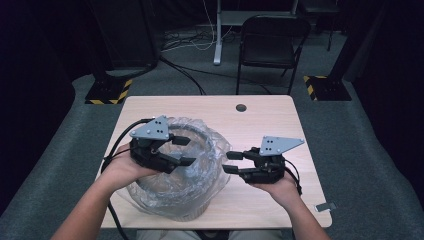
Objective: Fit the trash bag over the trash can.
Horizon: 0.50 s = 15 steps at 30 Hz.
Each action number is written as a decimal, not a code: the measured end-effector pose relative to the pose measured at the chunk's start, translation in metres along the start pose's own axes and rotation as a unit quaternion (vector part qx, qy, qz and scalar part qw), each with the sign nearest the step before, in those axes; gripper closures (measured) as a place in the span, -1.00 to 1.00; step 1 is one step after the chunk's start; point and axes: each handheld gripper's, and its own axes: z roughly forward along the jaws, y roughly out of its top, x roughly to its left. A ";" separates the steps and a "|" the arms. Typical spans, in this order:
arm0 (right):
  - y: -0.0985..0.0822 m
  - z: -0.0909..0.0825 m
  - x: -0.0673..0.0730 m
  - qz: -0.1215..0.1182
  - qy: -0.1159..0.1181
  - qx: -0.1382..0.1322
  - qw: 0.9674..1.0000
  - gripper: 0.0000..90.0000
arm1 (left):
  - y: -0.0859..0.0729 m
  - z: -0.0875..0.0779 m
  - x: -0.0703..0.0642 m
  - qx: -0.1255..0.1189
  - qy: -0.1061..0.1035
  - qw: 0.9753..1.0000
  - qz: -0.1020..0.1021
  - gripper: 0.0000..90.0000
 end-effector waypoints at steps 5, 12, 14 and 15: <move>0.009 0.004 0.021 -0.009 0.041 0.024 0.999 0.02 | -0.007 -0.004 0.001 -0.004 0.008 1.000 -0.010 -0.10; 0.003 0.021 0.030 -0.013 -0.004 0.014 1.000 0.11 | -0.009 -0.005 0.001 -0.012 0.007 1.000 -0.024 -0.11; 0.001 0.021 0.029 -0.011 -0.016 0.011 1.000 0.35 | -0.009 -0.005 0.000 -0.008 0.006 1.000 -0.021 -0.11; 0.001 0.020 0.027 -0.012 -0.014 0.009 1.000 0.54 | -0.009 -0.005 0.000 -0.006 0.006 1.000 -0.018 -0.10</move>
